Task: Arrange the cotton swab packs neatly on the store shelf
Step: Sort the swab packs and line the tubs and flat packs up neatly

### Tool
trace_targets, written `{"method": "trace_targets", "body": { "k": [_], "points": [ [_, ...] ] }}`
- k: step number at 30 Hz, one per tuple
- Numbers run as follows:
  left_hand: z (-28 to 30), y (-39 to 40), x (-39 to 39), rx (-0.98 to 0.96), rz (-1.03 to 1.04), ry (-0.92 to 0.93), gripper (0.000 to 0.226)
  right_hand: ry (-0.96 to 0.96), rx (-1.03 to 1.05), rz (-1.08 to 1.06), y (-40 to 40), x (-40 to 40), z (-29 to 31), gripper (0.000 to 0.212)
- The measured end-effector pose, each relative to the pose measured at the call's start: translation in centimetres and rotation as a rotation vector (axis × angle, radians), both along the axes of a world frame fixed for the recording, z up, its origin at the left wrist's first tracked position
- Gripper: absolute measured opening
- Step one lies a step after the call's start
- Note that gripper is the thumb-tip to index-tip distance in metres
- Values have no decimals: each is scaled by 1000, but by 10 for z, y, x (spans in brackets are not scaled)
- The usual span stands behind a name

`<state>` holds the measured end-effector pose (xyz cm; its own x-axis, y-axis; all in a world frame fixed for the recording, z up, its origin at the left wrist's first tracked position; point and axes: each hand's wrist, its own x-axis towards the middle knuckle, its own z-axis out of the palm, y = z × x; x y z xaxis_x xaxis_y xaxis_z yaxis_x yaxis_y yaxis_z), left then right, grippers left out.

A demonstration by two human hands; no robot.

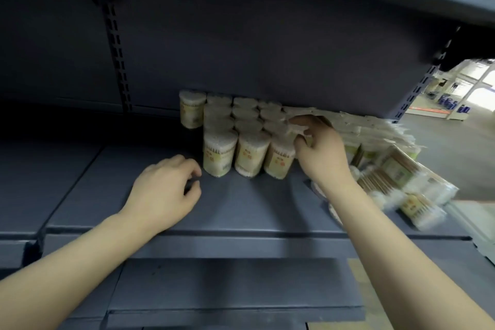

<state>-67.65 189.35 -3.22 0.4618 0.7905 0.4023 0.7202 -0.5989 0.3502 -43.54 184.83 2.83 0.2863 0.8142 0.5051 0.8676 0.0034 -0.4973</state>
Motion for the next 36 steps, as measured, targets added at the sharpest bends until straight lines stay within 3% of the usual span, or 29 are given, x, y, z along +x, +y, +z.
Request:
{"method": "trace_targets", "body": {
  "k": [12,22,29,36],
  "points": [
    [0,-53,77,-62,-137,-28,20,-67,-292,-255,-81,78,-28,34],
    [6,-70,111,-118,-198,99,22,22,-399,-195,-114,84,-30,53],
    [9,-76,110,-145,-173,107,22,37,-440,-183,-118,87,-29,47],
    [8,-80,99,-152,-144,98,22,157,-370,-113,-117,83,-23,24]
  ]
}}
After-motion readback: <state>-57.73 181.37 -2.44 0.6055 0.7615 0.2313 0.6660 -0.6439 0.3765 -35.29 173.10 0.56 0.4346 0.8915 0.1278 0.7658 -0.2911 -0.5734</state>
